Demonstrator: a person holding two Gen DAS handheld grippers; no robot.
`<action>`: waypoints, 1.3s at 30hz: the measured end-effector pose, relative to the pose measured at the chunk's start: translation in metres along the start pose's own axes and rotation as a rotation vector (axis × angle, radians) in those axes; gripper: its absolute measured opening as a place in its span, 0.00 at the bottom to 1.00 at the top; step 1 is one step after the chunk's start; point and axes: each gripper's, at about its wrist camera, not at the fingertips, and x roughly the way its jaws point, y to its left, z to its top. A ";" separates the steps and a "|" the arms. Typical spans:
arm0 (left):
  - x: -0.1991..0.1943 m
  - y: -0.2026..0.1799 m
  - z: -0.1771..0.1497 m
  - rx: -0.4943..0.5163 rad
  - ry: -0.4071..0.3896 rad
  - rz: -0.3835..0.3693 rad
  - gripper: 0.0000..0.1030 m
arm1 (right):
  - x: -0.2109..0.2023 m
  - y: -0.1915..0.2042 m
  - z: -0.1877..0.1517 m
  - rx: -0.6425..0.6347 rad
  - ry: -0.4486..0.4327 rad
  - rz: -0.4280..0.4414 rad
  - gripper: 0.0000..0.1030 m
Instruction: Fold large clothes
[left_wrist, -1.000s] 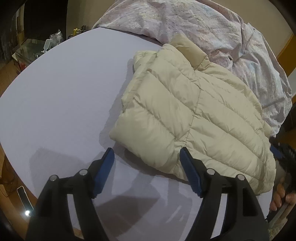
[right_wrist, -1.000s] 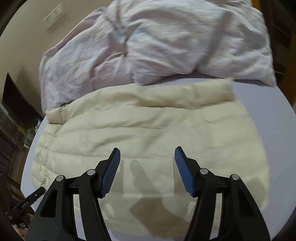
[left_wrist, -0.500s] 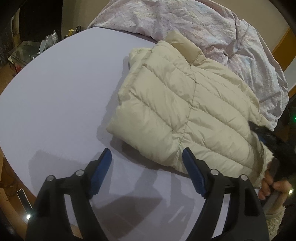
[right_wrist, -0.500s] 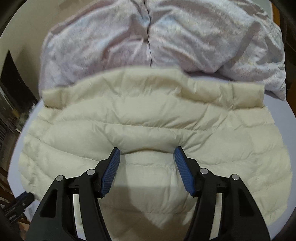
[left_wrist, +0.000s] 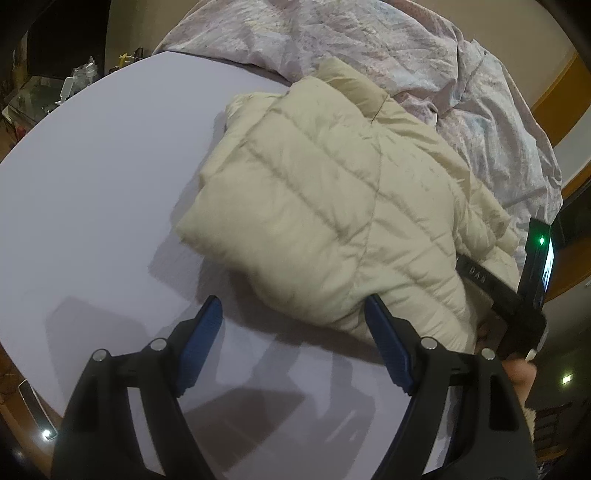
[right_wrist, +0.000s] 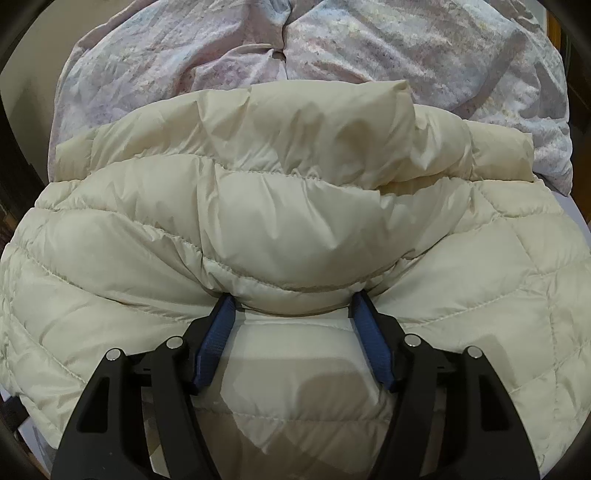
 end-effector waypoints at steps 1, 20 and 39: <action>0.001 -0.002 0.003 -0.002 0.001 -0.004 0.78 | -0.001 0.000 0.000 -0.003 -0.001 -0.002 0.64; 0.026 0.012 0.021 -0.170 0.087 -0.099 0.83 | -0.003 0.002 -0.002 -0.016 0.003 0.001 0.65; 0.047 0.006 0.055 -0.163 -0.004 -0.019 0.72 | -0.004 0.004 -0.004 -0.011 -0.007 0.015 0.66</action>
